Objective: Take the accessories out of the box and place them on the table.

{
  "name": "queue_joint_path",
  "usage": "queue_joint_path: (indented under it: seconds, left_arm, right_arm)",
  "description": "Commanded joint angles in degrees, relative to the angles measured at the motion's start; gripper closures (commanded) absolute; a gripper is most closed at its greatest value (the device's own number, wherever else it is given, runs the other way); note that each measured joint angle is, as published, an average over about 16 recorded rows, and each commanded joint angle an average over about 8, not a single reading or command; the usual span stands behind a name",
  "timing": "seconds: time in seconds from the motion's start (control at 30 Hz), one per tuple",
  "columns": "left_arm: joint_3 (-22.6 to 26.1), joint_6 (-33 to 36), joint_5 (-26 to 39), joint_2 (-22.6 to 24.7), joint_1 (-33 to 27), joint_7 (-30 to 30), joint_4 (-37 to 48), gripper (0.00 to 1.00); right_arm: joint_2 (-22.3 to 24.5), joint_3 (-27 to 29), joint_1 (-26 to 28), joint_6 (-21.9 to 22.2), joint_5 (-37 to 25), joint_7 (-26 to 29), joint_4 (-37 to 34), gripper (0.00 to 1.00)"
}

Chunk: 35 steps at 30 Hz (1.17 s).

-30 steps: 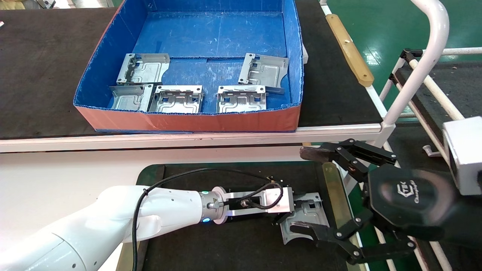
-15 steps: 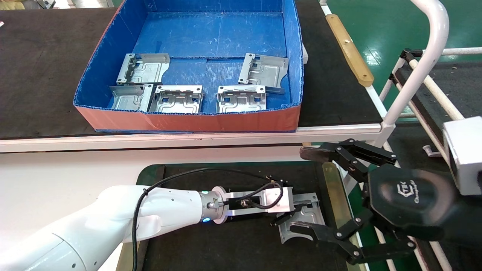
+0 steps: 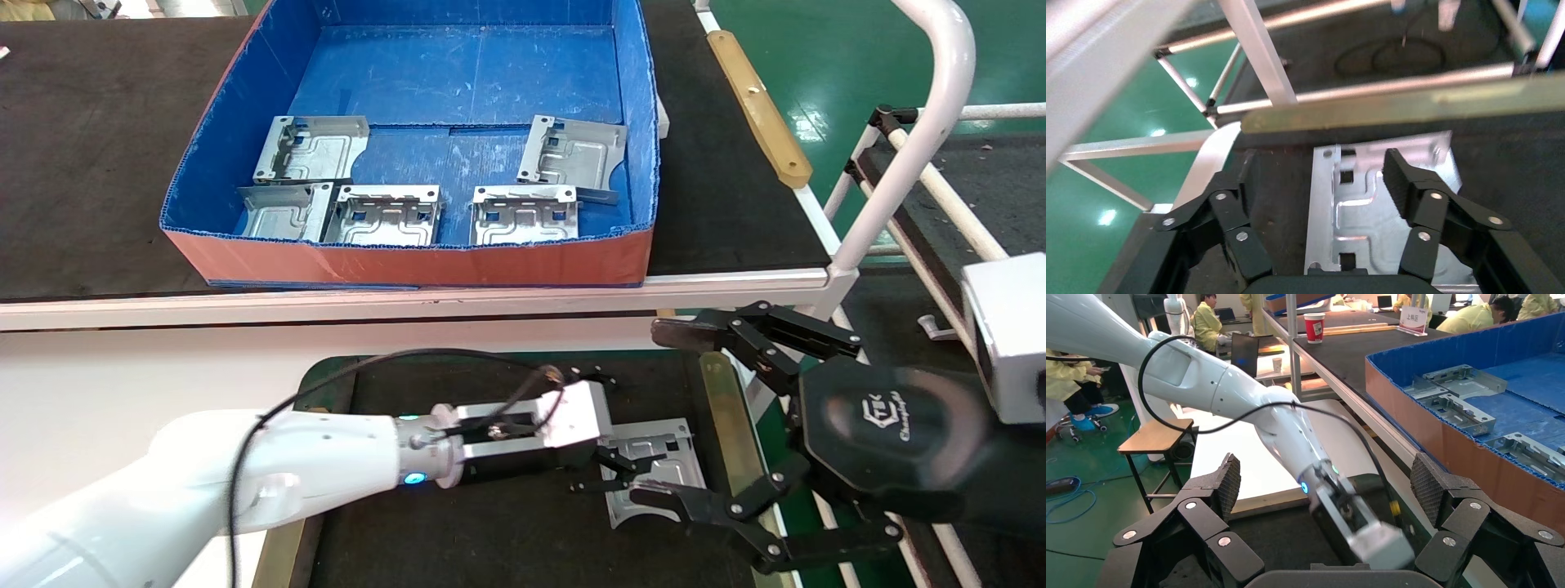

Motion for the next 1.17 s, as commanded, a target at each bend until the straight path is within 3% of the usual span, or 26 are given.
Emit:
queue_joint_path:
  seconds: [0.03,1.17]
  left_arm:
    - [-1.88,1.43,0.06,-1.45,0.65,-1.77,-1.44,0.00]
    - [-32.41,24.57,1.06,-25.03,11.23,-30.44,-24.86,0.00]
  right_arm:
    - [0.00,0.00,0.00,0.00,0.00,0.00,0.00,0.00]
    - [0.00,0.00,0.00,0.00,0.00,0.00,0.00,0.00]
